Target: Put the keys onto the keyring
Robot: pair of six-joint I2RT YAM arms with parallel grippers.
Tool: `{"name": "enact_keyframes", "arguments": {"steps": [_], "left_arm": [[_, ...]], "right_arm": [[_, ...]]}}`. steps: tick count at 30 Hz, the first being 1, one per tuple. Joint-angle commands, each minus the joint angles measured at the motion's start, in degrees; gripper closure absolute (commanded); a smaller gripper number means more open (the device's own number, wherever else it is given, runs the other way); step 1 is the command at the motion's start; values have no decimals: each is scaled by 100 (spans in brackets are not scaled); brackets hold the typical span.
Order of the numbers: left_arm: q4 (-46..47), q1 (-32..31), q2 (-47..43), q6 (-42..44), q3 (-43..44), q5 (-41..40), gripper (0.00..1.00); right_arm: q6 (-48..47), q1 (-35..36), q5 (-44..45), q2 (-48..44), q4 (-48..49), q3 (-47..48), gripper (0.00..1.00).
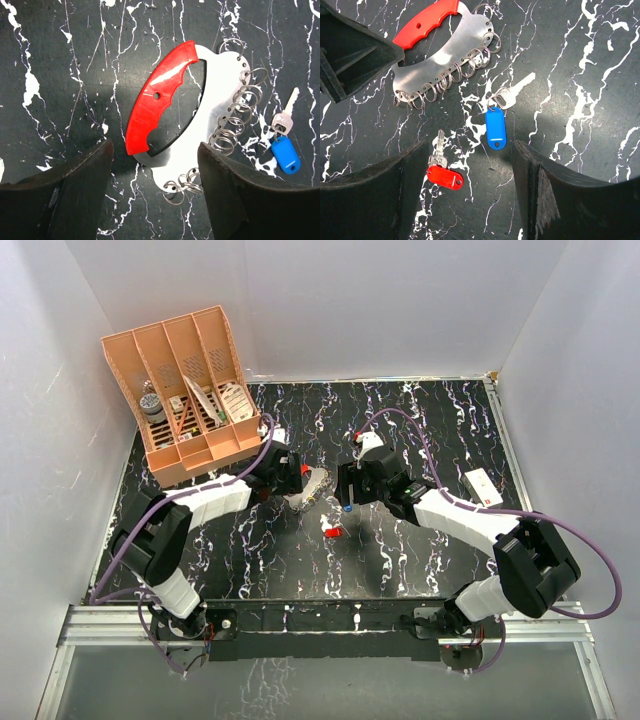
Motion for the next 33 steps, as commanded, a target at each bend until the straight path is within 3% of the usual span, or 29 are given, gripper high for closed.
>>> {"name": "enact_keyframes", "arguments": {"steps": [1, 9, 16, 33], "left_arm": [[206, -23, 167, 189, 185, -276, 33], [301, -19, 169, 85, 177, -37, 32], [24, -17, -280, -61, 25, -282, 33], [-29, 136, -1084, -176, -442, -407, 32]], "right_arm": [[-30, -3, 128, -81, 240, -85, 34], [62, -5, -313, 218, 520, 34, 33], [287, -1, -880, 1203, 857, 636, 35], [566, -1, -1128, 2402, 1380, 1217, 37]]}}
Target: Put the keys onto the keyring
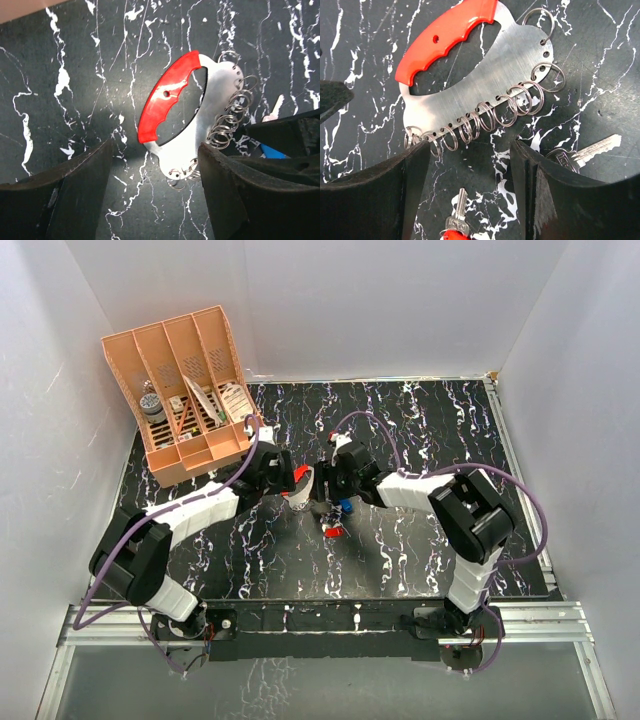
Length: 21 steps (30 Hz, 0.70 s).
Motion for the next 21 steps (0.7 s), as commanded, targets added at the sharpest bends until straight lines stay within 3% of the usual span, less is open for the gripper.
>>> {"name": "enact_keyframes", "arguments": {"steps": [1, 6, 12, 21], "left_arm": [[-82, 83, -357, -52, -114, -129, 32], [-80, 145, -445, -51, -174, -131, 32], [-88, 223, -457, -60, -238, -134, 32], [-68, 299, -513, -77, -333, -138, 32]], "right_arm": [[119, -4, -89, 175, 386, 244, 37], [182, -2, -135, 325, 534, 268, 43], [240, -4, -152, 515, 621, 314, 55], [327, 0, -91, 676, 991, 227, 90]]}}
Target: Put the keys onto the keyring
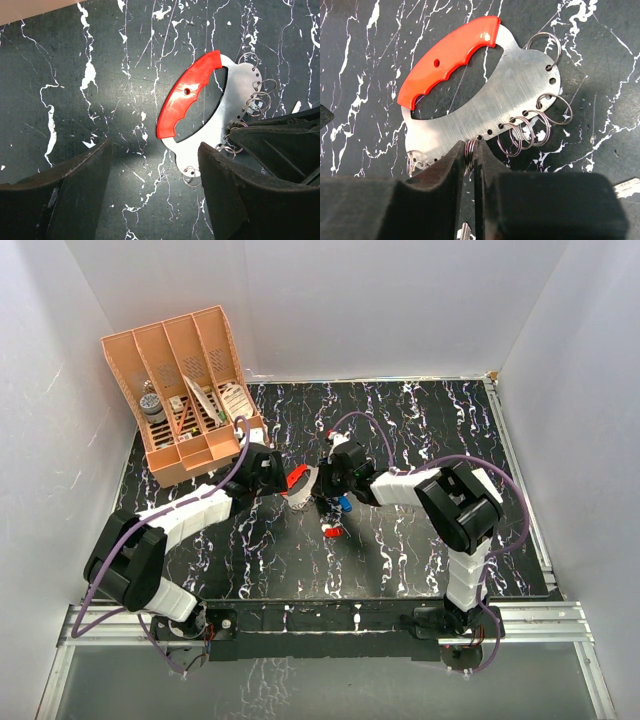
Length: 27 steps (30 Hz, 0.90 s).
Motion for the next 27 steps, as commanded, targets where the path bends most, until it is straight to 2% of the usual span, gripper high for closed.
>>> {"name": "enact_keyframes", "arguments": {"steps": [1, 3, 7, 11, 14, 27], "left_arm": [[-9, 64, -307, -28, -94, -118, 32], [1, 76, -321, -35, -116, -146, 32], [65, 123, -338, -61, -122, -60, 31], [168, 263, -406, -70, -39, 277, 18], [269, 421, -440, -58, 53, 698, 13], [708, 753, -367, -158, 265, 2004, 10]], "right_arm": [[-13, -4, 24, 35, 398, 17, 94], [-129, -5, 80, -27, 470, 8, 100], [-463, -2, 220, -321, 696, -11, 100], [-930, -9, 418, -612, 776, 99, 100], [-1359, -9, 426, -801, 792, 142, 100], [-2417, -8, 100, -1541, 1271, -228, 100]]}}
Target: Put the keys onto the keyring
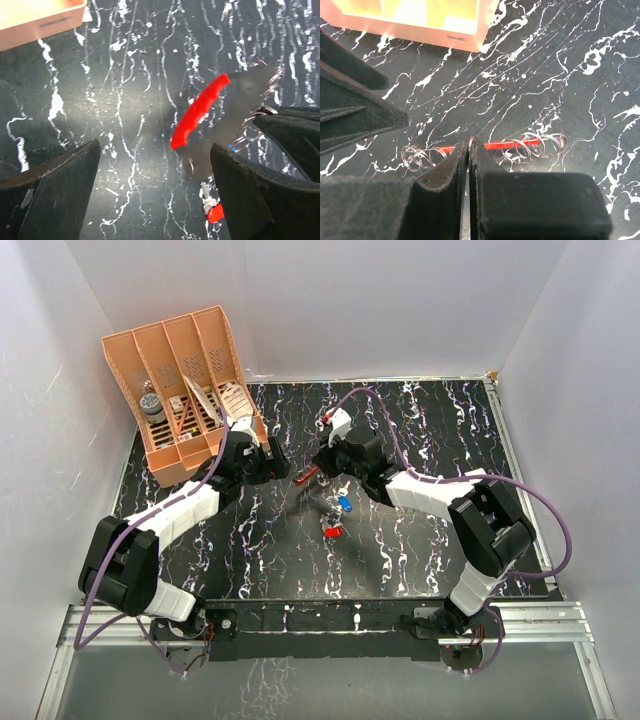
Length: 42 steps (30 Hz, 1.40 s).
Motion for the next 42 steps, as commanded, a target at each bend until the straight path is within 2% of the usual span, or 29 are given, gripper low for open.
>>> {"name": "enact_keyframes", "arguments": {"steps": [1, 8, 13, 18, 24, 30, 36, 42], "left_arm": [[279, 101, -122, -111, 224, 611, 10], [534, 111, -226, -289, 58, 797, 9], [916, 111, -618, -545, -295, 717, 9], [1151, 119, -962, -915, -492, 679, 9], [1345, 138, -1301, -1441, -595, 515, 7], [1594, 137, -1103, -1913, -563, 865, 7], [1866, 138, -1019, -2253, -683, 1057, 7], [2098, 138, -947, -2540, -769, 1325, 7]], "right_arm": [[-441, -13, -168, -366, 476, -70, 100], [-69, -9, 7, -321, -93, 370, 100], [778, -38, 200, -110, -832, 984, 100], [1761, -105, 226, -79, -958, 1219, 100], [2420, -105, 488, -236, -670, 1032, 100], [3080, -110, 790, -462, -175, 591, 100], [3284, -101, 1334, -639, 342, 177, 100], [3366, -101, 1572, -529, 722, 145, 100]]}}
